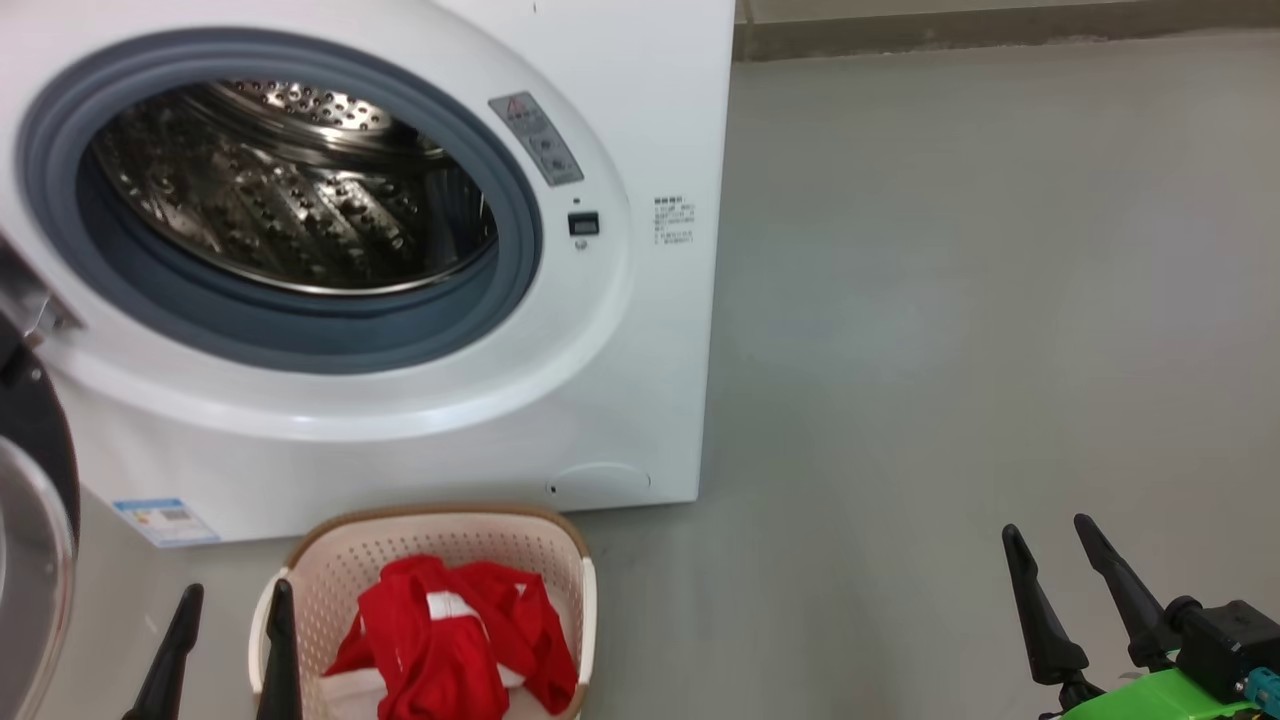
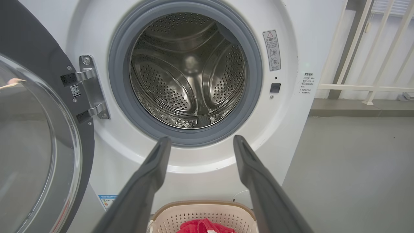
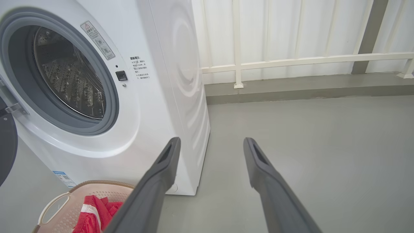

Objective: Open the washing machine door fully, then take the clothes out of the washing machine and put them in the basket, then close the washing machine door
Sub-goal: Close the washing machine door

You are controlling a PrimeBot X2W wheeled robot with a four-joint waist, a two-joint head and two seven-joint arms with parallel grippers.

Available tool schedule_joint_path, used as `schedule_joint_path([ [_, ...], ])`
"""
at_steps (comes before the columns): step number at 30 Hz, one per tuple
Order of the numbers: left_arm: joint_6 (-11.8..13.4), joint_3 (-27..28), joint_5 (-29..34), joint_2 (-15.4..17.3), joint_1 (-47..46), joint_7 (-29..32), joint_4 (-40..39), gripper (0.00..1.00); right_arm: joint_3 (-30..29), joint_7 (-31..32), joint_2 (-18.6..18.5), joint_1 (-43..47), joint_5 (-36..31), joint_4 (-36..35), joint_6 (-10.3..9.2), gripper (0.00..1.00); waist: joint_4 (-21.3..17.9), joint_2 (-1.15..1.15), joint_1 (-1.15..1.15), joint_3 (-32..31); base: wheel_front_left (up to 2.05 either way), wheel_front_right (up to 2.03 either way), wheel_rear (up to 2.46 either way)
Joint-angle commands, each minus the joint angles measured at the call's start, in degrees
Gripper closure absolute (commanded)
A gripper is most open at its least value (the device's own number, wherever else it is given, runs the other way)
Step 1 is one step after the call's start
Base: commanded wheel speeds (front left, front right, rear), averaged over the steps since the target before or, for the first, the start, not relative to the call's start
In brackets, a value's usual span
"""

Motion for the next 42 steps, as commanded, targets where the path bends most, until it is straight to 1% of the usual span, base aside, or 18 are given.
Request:
schedule_joint_path([
  [1,0.3,1.7,0.5,0.3,-1.3,-0.3,-1.6,0.0,1.1,-0.4,-1.3,-0.2,0.6,-1.4,0.36,0.0,0.0,0.0,0.0,0.0,-1.67,1.67,0.0],
  [11,0.2,1.1,0.6,0.3,-1.3,-0.3,-1.7,0.0,1.0,-0.4,-1.4,-0.2,0.5,-1.4,0.36,0.0,0.2,0.0,0.0,0.0,-1.13,1.13,0.0],
  [25,0.9,0.8,-0.3,0.3,-1.8,-0.3,-1.1,0.0,0.9,-0.4,-1.6,-0.1,0.4,-1.6,0.36,0.0,1.2,0.0,0.0,0.0,-0.05,0.05,0.0],
  [33,1.8,0.0,-2.1,0.3,-1.8,-0.3,-0.4,0.0,1.7,-0.4,-1.7,-0.5,0.5,-1.6,0.36,0.0,4.2,0.0,0.0,0.1,0.0,0.0,0.0],
  [42,3.0,-1.1,-4.4,0.3,-1.4,-0.3,0.4,0.0,3.5,-0.4,-2.4,-1.9,0.8,-1.2,0.36,0.0,10.3,0.0,0.0,0.8,0.0,0.0,0.0],
])
